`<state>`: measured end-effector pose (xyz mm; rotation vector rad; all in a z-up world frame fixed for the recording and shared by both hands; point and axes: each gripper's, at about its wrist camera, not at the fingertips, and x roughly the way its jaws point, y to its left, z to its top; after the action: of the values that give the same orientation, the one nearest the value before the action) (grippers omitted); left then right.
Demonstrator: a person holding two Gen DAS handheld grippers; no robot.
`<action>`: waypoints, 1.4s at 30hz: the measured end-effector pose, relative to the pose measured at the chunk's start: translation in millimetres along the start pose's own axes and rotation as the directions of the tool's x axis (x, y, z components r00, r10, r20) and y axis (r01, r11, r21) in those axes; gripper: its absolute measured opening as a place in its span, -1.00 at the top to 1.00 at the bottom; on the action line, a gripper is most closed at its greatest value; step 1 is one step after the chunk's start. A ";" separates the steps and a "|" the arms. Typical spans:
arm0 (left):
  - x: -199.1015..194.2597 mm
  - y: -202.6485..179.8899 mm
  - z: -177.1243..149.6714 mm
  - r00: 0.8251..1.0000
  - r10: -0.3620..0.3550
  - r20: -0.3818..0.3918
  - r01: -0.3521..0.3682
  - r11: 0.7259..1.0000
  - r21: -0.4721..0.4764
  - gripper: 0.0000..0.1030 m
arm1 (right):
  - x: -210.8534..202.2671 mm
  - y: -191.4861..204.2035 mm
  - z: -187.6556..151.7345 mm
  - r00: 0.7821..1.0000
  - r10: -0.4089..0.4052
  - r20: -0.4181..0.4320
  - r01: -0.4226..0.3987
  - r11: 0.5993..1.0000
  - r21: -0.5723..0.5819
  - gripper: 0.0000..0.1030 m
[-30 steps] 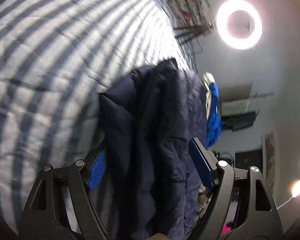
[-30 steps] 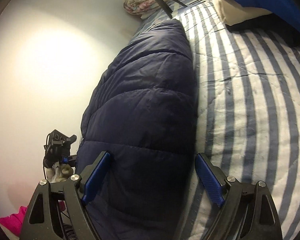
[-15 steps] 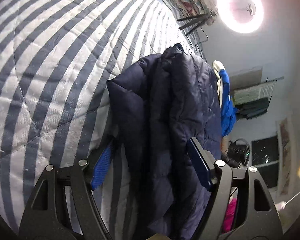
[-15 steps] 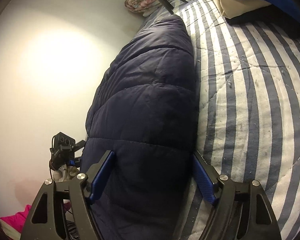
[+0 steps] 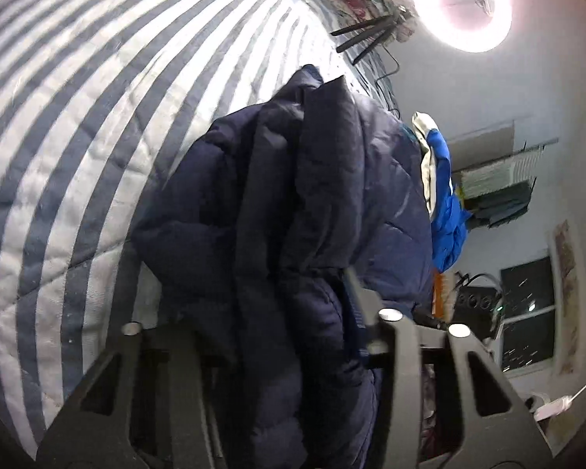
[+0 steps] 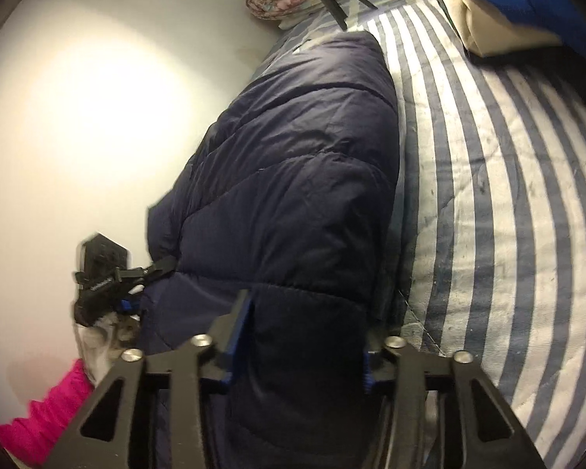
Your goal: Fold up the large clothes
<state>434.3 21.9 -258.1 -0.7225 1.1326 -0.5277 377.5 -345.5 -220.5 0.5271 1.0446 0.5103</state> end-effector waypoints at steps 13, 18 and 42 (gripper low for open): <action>-25.3 -86.0 -12.7 0.992 0.050 0.113 -0.079 0.961 0.266 0.59 | -34.5 87.6 -0.6 0.963 -0.246 0.113 0.268 0.927 -0.262 0.65; -31.2 -119.9 -11.8 0.991 0.009 0.134 -0.050 0.951 0.306 0.60 | -71.9 94.0 5.2 0.955 -0.242 0.173 0.284 0.916 -0.285 0.66; 78.4 -341.2 46.5 0.976 -0.178 0.121 0.080 0.820 0.566 0.60 | -246.0 22.6 108.6 0.797 -0.424 0.430 0.546 0.811 -0.213 0.67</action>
<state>498.3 -248.8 -40.5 -0.3190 0.7114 -0.8544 371.0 -499.0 1.3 0.0292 0.6765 0.0999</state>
